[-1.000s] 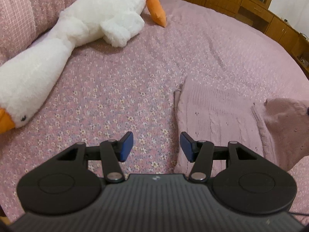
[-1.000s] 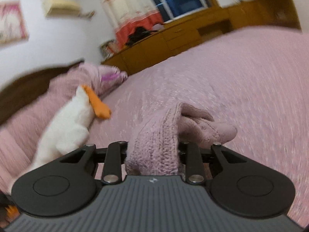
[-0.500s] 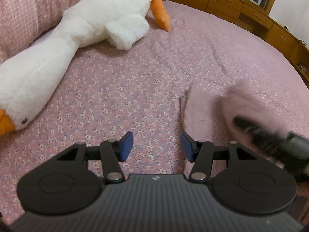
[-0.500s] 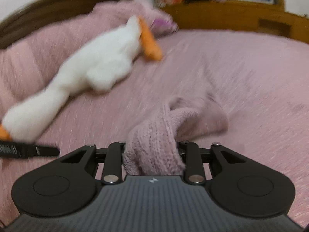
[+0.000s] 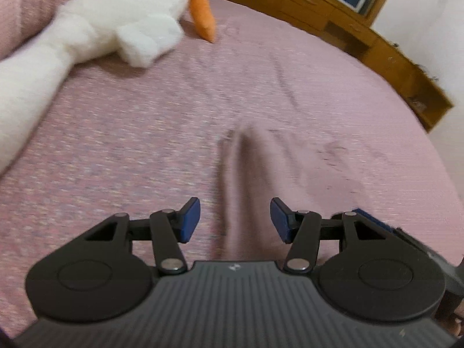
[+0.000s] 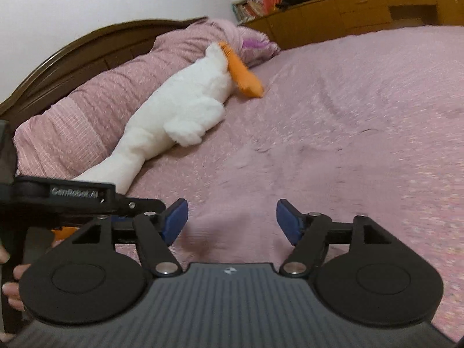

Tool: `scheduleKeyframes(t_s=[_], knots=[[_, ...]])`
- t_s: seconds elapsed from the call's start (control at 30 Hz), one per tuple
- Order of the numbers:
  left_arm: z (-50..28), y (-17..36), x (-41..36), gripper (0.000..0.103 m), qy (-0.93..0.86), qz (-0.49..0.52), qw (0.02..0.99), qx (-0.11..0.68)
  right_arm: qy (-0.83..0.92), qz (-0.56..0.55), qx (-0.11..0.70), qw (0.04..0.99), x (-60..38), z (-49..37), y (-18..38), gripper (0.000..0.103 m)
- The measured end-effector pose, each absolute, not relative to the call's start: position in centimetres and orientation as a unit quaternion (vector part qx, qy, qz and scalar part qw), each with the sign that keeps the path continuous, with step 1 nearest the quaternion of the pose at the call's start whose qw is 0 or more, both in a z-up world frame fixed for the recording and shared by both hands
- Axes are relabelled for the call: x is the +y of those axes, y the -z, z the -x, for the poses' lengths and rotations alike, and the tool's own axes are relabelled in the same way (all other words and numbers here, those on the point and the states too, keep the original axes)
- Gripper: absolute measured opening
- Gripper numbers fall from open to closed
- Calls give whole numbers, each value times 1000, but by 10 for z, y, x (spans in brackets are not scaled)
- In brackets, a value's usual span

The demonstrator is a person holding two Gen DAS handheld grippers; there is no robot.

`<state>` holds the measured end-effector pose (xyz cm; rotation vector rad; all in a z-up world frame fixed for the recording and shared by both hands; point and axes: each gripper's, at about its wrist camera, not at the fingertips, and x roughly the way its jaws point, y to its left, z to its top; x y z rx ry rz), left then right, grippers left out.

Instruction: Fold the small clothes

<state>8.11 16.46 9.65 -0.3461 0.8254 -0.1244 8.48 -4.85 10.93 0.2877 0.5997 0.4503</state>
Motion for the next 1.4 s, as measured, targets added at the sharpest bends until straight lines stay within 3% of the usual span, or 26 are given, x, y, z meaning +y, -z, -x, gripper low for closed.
scheduleKeyframes(t_s=[0.27, 0.5, 0.53, 0.57, 0.67, 0.93, 1.1, 1.17, 1.4], knots=[[-100, -75, 126, 59, 75, 124, 901, 410, -141, -102, 287, 942, -106, -59, -107, 78], [-123, -50, 118, 58, 77, 157, 887, 426, -102, -155, 309, 933, -145, -63, -85, 79], [-124, -49, 117, 56, 75, 161, 887, 425, -100, -161, 313, 931, -147, -65, -82, 79], [-126, -47, 116, 45, 67, 158, 888, 426, -99, -165, 316, 929, -148, -68, -78, 79], [-127, -47, 115, 31, 53, 147, 892, 425, -113, -179, 328, 920, -136, -80, -70, 79], [-123, -40, 141, 32, 28, 151, 892, 425, -145, -117, 314, 931, -97, -72, -75, 88], [-122, -46, 140, 41, 48, 160, 890, 424, -135, -190, 319, 919, -126, -78, -75, 93], [-122, -45, 141, 54, 59, 173, 885, 429, -125, -233, 318, 911, -142, -84, -74, 96], [-136, -30, 141, 75, 79, 191, 860, 466, -126, -293, 375, 871, -159, -121, -41, 97]])
